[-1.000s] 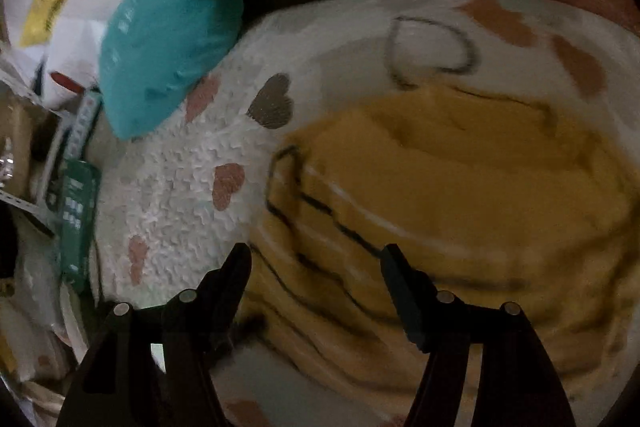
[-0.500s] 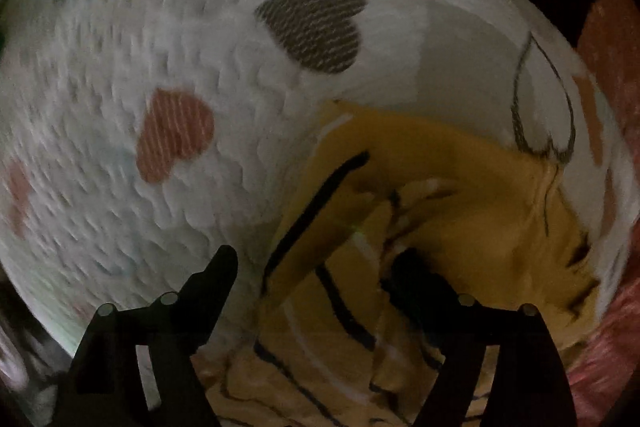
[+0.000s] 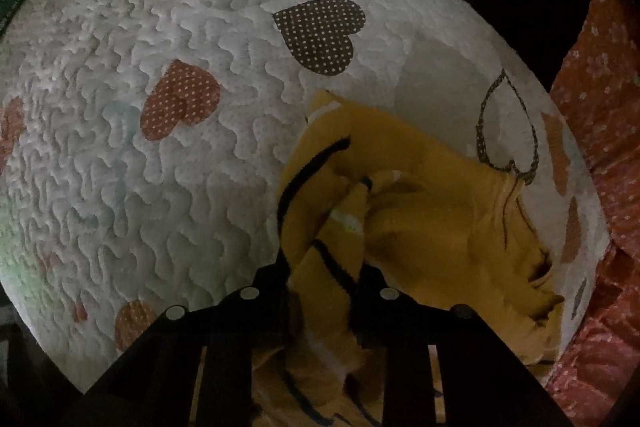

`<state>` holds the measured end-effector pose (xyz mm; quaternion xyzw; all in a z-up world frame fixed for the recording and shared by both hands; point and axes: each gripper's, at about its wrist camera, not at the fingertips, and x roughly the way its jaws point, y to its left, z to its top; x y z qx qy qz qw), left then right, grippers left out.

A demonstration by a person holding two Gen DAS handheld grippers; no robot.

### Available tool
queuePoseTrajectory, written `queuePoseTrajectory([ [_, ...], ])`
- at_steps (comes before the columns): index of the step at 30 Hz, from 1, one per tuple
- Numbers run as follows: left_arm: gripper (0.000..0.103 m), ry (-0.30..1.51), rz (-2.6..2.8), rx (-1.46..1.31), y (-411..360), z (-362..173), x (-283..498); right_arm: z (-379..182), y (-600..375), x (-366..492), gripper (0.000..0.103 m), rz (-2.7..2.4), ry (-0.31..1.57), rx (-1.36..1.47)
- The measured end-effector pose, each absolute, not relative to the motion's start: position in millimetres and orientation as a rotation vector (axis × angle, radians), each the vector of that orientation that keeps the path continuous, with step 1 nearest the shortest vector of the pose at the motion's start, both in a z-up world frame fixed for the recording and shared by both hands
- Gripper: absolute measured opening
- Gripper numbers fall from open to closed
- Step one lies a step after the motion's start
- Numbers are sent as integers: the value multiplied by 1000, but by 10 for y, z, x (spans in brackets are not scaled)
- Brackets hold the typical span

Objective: Fold small clothes

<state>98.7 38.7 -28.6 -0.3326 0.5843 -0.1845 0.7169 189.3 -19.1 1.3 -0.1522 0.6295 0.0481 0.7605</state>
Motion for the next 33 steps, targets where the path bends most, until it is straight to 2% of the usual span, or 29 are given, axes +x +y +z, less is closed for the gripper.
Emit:
queuePoseTrajectory([
  [11, 7, 1215, -296, -444, -64, -29, 1041, -91, -520, 2071, 25, 203, 1378, -227],
  [28, 7, 1199, -291, -375, -97, 66, 942, -140, -537, 2242, 26, 238, 1383, -232],
  [33, 7, 1210, -294, -390, -51, 28, 973, -167, -489, 2187, 30, 237, 1376, -224],
])
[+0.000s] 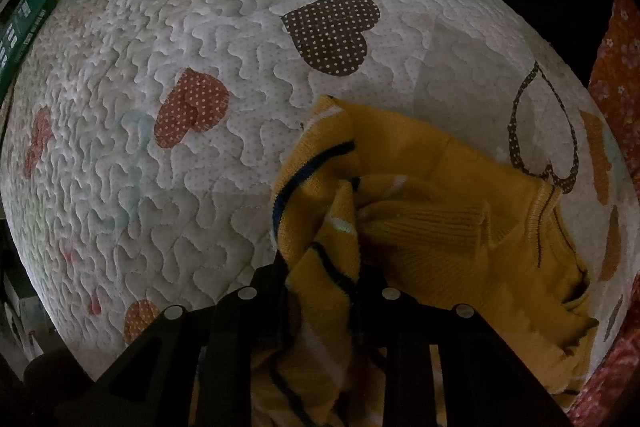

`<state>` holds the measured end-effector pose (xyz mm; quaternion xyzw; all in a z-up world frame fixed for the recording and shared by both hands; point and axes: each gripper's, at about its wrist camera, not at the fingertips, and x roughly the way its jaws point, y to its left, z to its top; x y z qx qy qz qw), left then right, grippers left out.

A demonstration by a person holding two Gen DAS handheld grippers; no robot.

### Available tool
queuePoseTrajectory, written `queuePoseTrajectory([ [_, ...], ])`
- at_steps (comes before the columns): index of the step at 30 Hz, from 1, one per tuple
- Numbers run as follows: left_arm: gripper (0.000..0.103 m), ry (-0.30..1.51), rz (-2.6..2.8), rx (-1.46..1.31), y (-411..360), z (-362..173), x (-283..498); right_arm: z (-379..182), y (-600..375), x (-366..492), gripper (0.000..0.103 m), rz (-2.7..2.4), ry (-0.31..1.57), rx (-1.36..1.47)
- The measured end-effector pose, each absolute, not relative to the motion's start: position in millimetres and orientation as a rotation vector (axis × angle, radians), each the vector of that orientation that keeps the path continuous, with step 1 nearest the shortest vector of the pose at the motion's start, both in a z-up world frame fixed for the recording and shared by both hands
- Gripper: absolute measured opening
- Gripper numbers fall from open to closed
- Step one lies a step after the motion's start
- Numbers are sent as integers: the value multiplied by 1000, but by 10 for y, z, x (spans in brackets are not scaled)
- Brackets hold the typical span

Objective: Fold small clothes

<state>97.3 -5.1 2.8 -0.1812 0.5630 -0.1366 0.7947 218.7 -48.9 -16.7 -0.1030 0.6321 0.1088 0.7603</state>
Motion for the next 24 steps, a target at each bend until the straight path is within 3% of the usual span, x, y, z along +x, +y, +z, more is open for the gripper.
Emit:
queuePoseTrajectory([
  [5, 7, 1220, -294, -401, -25, -7, 987, -181, -482, 2173, 35, 241, 1373, -202],
  [15, 7, 1224, -359, -485, 118, -4, 970, 81, -623, 1913, 17, 222, 1276, -94],
  [24, 7, 1129, -500, -409, 6, 488, 565, 773, -1223, 1222, 15, 207, 1055, 141],
])
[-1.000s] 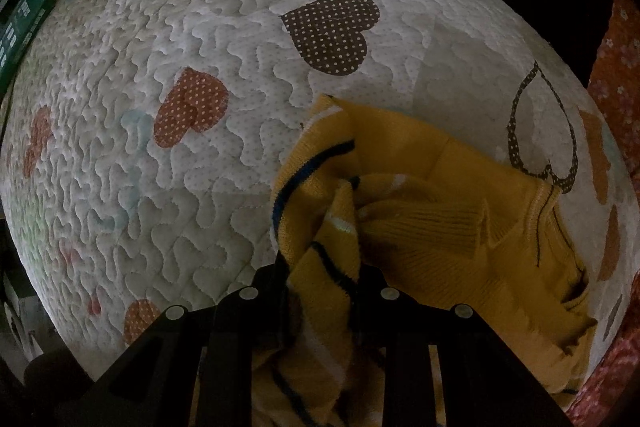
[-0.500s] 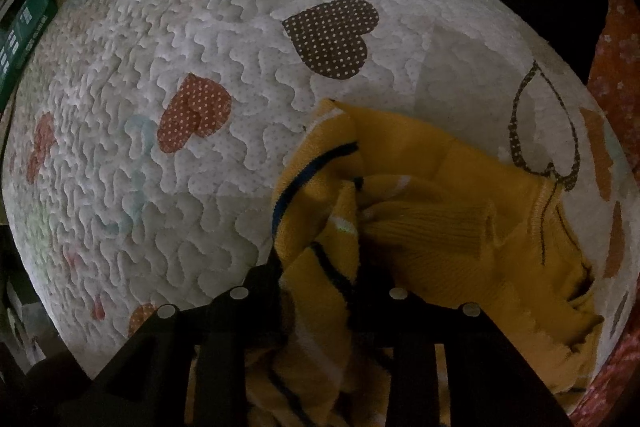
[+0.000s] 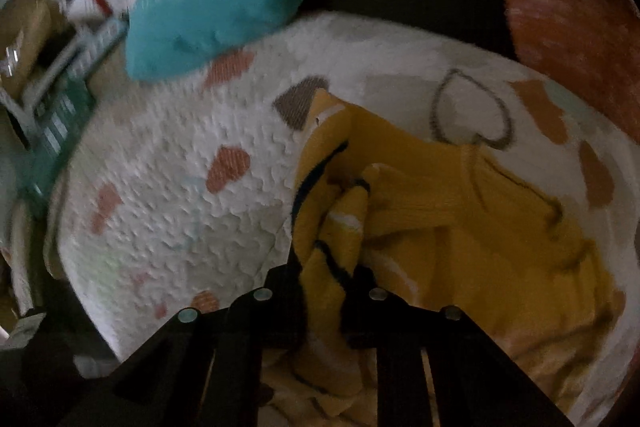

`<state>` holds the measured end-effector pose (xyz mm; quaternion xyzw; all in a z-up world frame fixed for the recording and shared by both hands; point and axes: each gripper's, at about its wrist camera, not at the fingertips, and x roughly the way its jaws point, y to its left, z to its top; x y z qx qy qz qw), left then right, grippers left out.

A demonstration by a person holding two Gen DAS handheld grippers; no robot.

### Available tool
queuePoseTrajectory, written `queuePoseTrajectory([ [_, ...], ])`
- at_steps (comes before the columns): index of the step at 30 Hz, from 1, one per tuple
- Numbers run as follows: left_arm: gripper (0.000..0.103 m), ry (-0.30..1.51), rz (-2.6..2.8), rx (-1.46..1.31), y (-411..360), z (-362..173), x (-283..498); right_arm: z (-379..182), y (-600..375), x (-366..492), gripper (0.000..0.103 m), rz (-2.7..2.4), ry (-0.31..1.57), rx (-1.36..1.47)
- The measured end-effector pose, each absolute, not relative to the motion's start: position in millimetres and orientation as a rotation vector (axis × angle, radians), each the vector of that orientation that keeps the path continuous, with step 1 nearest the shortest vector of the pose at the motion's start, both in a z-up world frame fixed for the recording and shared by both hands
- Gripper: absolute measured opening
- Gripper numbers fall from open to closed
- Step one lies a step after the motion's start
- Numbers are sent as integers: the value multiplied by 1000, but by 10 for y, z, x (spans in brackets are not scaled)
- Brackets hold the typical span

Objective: Fold small clothes

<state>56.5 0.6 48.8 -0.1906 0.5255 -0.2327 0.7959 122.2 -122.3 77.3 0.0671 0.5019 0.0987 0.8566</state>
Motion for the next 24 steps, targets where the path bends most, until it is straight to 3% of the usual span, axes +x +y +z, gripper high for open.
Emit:
queuePoseTrajectory([
  [6, 7, 1107, -536, -286, -503, 815, 353, 975, -1890, 708, 15, 154, 905, 291],
  [13, 7, 1121, -585, -141, -1277, 869, 159, 800, -2739, 321, 15, 114, 808, 482],
  [18, 7, 1147, -606, -85, -1739, 794, 102, 549, -3381, 292, 15, 106, 823, 730],
  [24, 7, 1157, -627, -57, -2128, 754, 28, 577, -3628, 188, 15, 61, 816, 730],
])
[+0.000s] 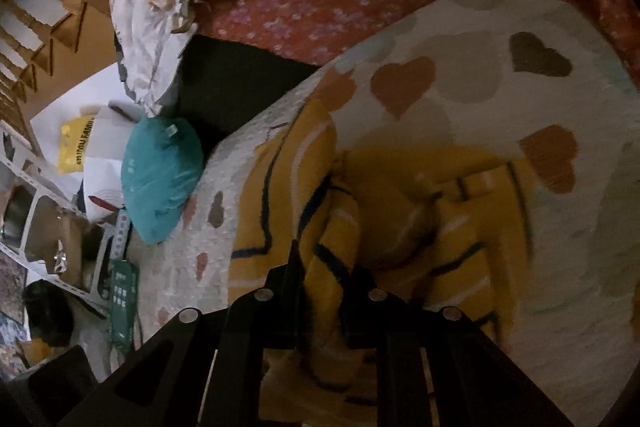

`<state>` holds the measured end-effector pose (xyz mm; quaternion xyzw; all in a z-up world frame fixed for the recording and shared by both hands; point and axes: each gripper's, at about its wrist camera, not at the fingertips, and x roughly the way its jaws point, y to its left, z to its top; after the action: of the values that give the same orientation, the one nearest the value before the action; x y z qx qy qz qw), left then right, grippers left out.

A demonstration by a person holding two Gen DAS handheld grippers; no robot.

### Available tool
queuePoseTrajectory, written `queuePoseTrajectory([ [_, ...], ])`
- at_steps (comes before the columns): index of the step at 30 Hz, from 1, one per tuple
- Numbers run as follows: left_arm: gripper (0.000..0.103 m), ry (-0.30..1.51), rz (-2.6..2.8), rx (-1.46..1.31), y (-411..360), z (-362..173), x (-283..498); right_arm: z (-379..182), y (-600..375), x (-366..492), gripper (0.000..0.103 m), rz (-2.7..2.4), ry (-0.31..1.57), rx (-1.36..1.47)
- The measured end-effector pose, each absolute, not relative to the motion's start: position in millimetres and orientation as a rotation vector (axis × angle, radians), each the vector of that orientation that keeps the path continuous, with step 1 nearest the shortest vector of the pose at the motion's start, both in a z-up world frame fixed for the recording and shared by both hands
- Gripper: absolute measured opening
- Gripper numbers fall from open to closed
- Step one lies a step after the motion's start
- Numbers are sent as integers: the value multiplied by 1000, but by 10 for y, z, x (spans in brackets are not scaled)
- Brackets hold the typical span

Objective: Fold small clothes

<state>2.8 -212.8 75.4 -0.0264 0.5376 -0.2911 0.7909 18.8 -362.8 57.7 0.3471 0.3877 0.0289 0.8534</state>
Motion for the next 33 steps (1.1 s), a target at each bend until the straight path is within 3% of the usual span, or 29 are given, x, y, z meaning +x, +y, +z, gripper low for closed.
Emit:
queuePoseTrajectory([
  [10, 8, 1184, -671, 6, -2576, 660, -124, 294, -4060, 56, 18, -82, 872, 750],
  [13, 9, 1219, -700, -22, -2559, 676, -145, 189, -4241, -18, 38, -165, 894, 774],
  [14, 10, 1220, -719, -38, -2496, 730, -167, 195, -4316, -66, 50, -184, 876, 793],
  [15, 11, 1218, -732, -51, -2427, 773, -186, 224, -4396, -129, 53, -207, 849, 812],
  [18, 14, 1219, -731, -78, -2212, 852, -235, 433, -4543, -367, 53, -263, 724, 819],
  [21, 14, 1218, -690, -111, -1960, 864, -240, 636, -4448, -467, 43, -71, 617, 887],
  [23, 14, 1218, -652, -127, -1810, 839, -228, 714, -4275, -418, 43, 46, 615, 893],
  [26, 14, 1237, -602, -155, -1633, 771, -203, 799, -3904, -303, 43, 65, 693, 731],
  [30, 14, 1254, -544, -150, -1482, 707, -200, 601, -3624, -133, 54, 2, 852, 572],
  [33, 14, 1248, -511, -160, -1403, 718, -188, 373, -3548, -103, 50, 45, 960, 591],
])
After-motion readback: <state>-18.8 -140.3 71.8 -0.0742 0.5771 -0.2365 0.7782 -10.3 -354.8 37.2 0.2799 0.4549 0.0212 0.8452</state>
